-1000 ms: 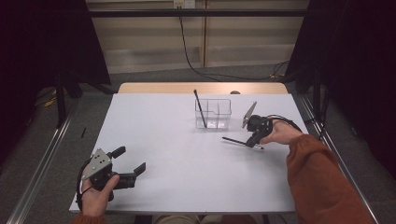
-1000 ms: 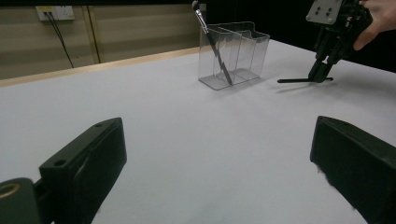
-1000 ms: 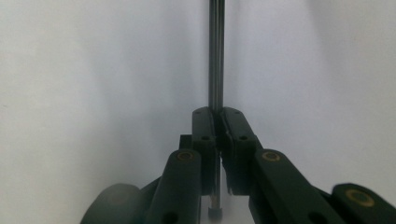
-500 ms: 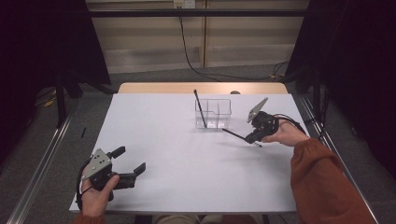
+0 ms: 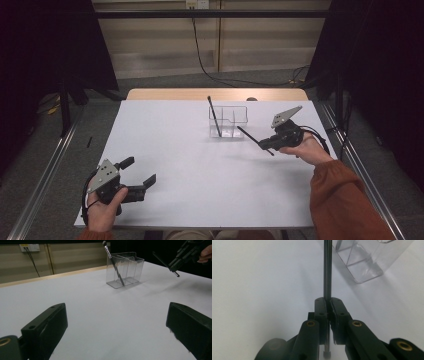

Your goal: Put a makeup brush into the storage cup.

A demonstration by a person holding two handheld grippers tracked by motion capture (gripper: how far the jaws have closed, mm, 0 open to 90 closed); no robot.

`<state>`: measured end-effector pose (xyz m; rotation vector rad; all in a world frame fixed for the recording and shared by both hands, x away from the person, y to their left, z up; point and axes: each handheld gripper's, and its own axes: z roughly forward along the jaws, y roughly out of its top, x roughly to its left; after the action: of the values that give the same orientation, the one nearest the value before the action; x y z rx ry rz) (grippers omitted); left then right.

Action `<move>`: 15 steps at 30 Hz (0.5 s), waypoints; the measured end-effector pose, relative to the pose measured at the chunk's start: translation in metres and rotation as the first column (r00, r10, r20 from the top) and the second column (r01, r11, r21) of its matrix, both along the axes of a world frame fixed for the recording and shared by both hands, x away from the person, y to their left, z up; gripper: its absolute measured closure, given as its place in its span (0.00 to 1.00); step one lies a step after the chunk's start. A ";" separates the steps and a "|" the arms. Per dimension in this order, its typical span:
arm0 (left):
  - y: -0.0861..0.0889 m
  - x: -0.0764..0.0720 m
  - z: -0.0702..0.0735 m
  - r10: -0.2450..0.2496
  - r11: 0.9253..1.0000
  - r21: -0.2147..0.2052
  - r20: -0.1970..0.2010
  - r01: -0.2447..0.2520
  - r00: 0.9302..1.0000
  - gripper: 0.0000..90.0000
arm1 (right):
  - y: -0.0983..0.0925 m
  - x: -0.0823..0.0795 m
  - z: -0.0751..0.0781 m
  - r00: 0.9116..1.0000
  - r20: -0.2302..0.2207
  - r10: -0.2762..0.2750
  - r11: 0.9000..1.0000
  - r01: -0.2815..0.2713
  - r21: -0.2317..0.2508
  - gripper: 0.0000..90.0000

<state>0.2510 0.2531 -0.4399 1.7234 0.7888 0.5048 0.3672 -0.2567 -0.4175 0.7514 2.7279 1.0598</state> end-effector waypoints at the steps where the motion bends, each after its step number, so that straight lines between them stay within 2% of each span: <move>1: 0.000 0.000 0.000 0.000 1.000 -0.001 0.000 0.000 1.000 0.04 | 0.000 -0.001 -0.001 1.000 0.005 -0.009 1.000 0.009 0.006 0.94; 5: 0.000 0.000 0.001 -0.001 1.000 -0.003 0.004 0.001 1.000 0.04 | -0.001 -0.007 -0.004 0.999 0.009 -0.038 0.997 0.037 0.071 0.94; 9: 0.000 0.000 0.001 0.001 1.000 -0.005 0.006 -0.001 1.000 0.04 | -0.004 -0.012 -0.003 0.998 0.026 -0.059 0.989 0.055 0.139 0.94; 13: 0.000 0.000 0.002 -0.006 1.000 -0.001 0.012 0.006 1.000 0.04 | -0.008 -0.016 -0.001 0.996 0.021 -0.086 0.976 0.080 0.202 0.94; 15: 0.000 0.000 0.003 -0.008 1.000 0.000 0.013 0.008 1.000 0.04 | -0.011 -0.017 -0.002 0.994 0.017 -0.107 0.964 0.099 0.245 0.94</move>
<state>0.2511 0.2529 -0.4373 1.7206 0.7718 0.5100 0.3497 -0.2672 -0.4191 0.8925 2.5303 1.3870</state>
